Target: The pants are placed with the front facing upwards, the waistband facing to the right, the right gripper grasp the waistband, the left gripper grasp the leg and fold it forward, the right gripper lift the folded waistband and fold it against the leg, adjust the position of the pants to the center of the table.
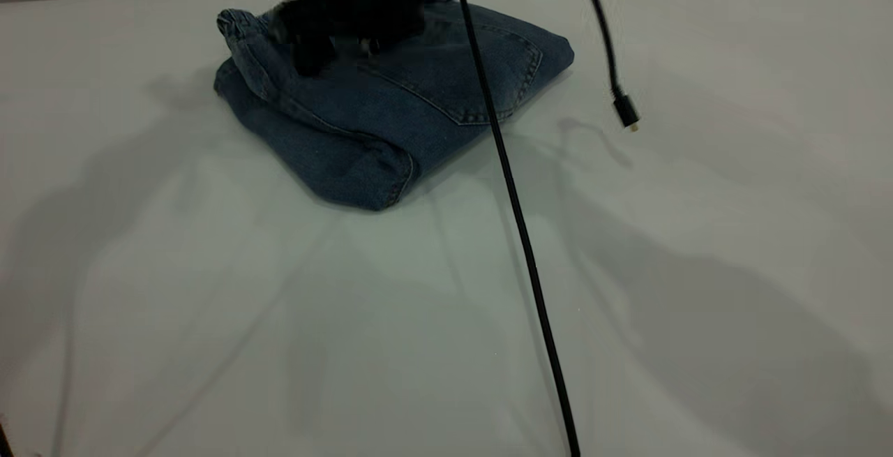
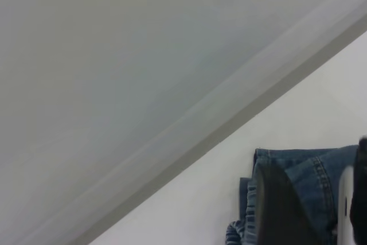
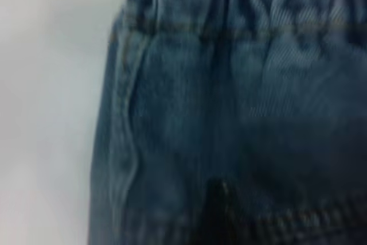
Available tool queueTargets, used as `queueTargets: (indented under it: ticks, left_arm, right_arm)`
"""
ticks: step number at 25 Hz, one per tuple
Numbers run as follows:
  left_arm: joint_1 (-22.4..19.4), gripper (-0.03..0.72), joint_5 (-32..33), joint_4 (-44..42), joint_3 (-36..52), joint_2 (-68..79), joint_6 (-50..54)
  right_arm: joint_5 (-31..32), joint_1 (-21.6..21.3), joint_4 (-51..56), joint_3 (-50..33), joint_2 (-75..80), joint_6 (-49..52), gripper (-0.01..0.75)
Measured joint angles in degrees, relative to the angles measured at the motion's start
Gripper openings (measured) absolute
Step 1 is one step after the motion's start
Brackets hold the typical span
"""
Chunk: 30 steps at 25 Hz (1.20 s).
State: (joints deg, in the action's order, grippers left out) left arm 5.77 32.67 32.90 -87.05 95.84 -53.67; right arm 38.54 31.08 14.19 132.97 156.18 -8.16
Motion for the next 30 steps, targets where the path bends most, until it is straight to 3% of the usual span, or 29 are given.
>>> queueTargets:
  ticks: [7,14,21,30]
  left_arm:
    - [0.0,0.309,-0.2,0.0,0.0,0.0,-0.3]
    - [0.0,0.309,-0.3,0.0,0.0,0.0,-1.2]
    - [0.0,0.309,-0.5,0.0,0.0,0.0,-1.2]
    - [0.0,0.309,-0.9,0.1,0.0,0.0,-1.2]
  right_arm:
    - [7.1,1.5,-1.4,0.1,-0.1,0.0,0.534]
    - [18.5,1.8,-1.3,0.7,-0.4,-0.2,0.531]
    - [32.0,1.8,-1.4,0.6,-1.8,-0.1,0.451]
    - [31.7,2.0,-0.3,0.5,-2.2,2.1,0.405]
